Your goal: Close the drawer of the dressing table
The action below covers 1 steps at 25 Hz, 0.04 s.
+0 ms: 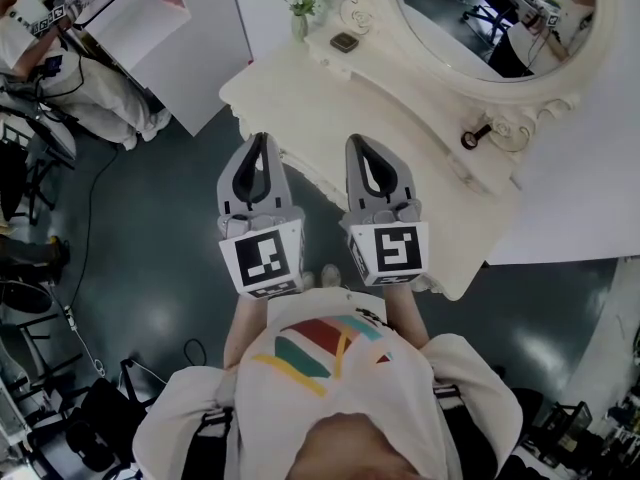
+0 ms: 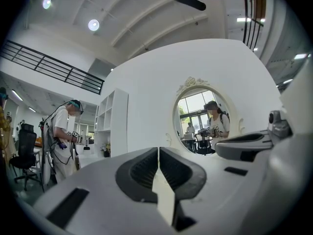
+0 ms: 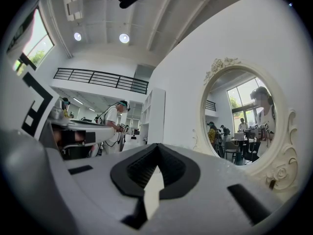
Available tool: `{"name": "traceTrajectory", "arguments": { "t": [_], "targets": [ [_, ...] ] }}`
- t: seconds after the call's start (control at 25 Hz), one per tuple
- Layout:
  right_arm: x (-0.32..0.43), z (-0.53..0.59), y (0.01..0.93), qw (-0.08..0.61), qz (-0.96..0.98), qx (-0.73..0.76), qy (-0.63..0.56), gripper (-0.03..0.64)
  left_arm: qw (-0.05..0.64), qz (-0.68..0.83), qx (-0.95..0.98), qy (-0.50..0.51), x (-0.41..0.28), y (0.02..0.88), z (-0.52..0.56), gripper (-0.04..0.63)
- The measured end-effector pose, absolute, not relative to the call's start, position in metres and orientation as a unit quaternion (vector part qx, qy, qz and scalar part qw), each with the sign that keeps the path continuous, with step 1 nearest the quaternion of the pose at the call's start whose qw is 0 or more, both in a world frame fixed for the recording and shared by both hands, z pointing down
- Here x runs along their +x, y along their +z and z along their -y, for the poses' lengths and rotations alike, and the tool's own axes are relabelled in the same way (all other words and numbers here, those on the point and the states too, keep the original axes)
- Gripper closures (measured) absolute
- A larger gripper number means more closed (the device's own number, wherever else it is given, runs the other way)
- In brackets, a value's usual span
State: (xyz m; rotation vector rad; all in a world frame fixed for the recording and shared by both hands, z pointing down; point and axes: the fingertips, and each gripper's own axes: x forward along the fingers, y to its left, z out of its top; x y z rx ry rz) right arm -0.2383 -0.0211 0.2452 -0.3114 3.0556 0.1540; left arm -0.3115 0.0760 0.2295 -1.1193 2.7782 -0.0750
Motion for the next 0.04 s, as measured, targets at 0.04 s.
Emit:
{"name": "traceTrajectory", "arguments": {
  "t": [0.04],
  "targets": [
    [-0.2379,0.0217,0.2457,0.033,-0.993,-0.101,0.05,0.617,0.072,-0.924,-0.374,-0.026,-0.3107,0.2299,-0.0747,0.583]
  ]
}}
